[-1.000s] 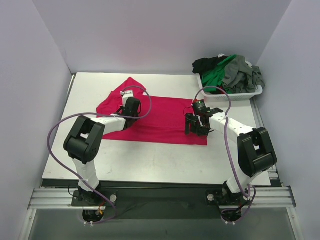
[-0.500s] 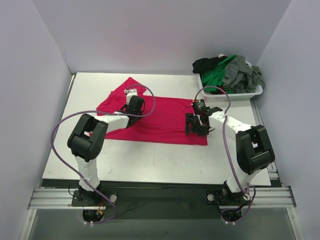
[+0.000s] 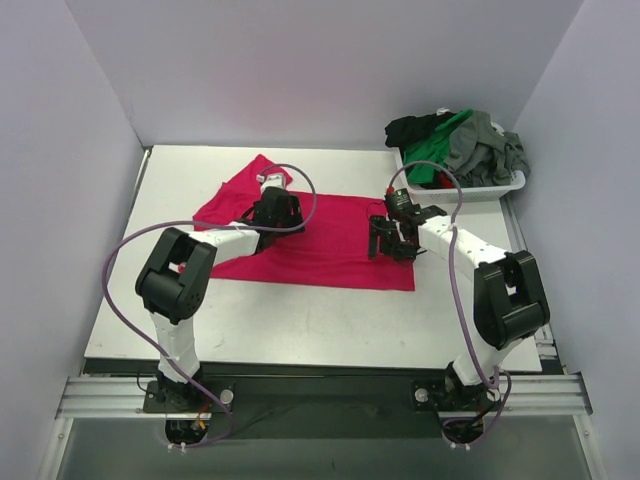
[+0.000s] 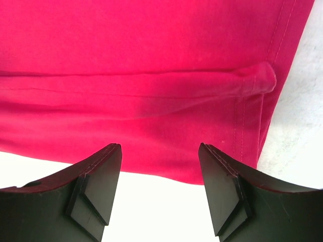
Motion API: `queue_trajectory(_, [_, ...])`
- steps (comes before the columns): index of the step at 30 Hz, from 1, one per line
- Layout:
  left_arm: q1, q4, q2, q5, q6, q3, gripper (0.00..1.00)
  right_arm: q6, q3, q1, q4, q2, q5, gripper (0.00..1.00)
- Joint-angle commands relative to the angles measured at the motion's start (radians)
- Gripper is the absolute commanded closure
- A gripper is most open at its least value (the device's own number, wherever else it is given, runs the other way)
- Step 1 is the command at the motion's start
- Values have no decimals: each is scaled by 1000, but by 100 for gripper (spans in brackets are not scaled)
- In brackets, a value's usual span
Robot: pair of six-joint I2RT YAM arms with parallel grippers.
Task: Fold and stack the t-shirts
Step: Fold the flattened tshirt in 1/3 of the way
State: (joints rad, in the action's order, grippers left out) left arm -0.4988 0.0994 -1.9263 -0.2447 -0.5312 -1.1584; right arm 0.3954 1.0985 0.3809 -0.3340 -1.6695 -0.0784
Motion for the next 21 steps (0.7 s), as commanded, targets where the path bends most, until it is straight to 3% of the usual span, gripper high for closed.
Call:
queue_trajectory(1, [-3,80,42,105,-13,-12,22,-7,55,10,-45,28,17,36])
queue_trajectory(10, [123,141,171,124,-32,114,18,-36,182,24,10,-93,-61,36])
queue_trajectory(21, [239,166,98,165,-116,176,16,-41,267,12,23,-256,-78,36])
